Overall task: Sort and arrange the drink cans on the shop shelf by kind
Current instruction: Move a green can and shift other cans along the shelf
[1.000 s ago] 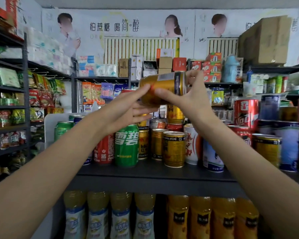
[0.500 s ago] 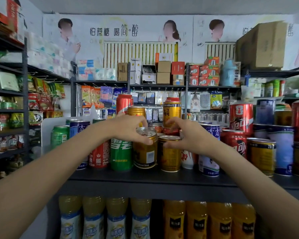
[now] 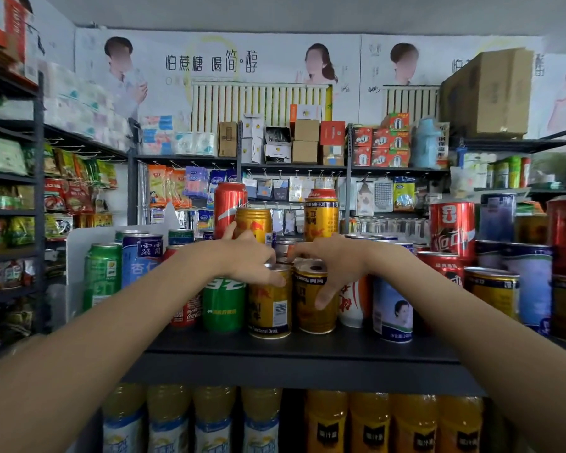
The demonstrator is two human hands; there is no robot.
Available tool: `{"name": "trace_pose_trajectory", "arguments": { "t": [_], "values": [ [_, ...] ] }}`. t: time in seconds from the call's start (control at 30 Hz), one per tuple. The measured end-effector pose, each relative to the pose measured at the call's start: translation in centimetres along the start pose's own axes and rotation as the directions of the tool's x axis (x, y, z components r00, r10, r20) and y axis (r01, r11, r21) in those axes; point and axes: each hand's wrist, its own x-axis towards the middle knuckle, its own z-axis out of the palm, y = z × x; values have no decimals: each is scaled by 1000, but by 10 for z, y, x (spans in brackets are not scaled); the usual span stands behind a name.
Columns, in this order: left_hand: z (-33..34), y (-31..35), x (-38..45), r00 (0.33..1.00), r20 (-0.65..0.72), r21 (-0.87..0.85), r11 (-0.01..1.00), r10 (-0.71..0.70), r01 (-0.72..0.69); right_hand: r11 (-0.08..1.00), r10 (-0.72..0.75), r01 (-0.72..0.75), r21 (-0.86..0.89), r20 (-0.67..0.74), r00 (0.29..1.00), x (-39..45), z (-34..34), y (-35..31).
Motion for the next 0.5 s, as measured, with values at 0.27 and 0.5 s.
{"name": "trace_pose_trajectory", "arguments": {
  "t": [0.27, 0.5],
  "values": [
    [-9, 9, -10, 920, -388, -642, 701, 53, -311, 884, -97, 240, 401, -346, 933, -63, -30, 23],
    [-14, 20, -15, 948, -200, -963, 127, 247, -236, 704, -49, 383, 597, -498, 866, -86, -29, 23]
  ]
}}
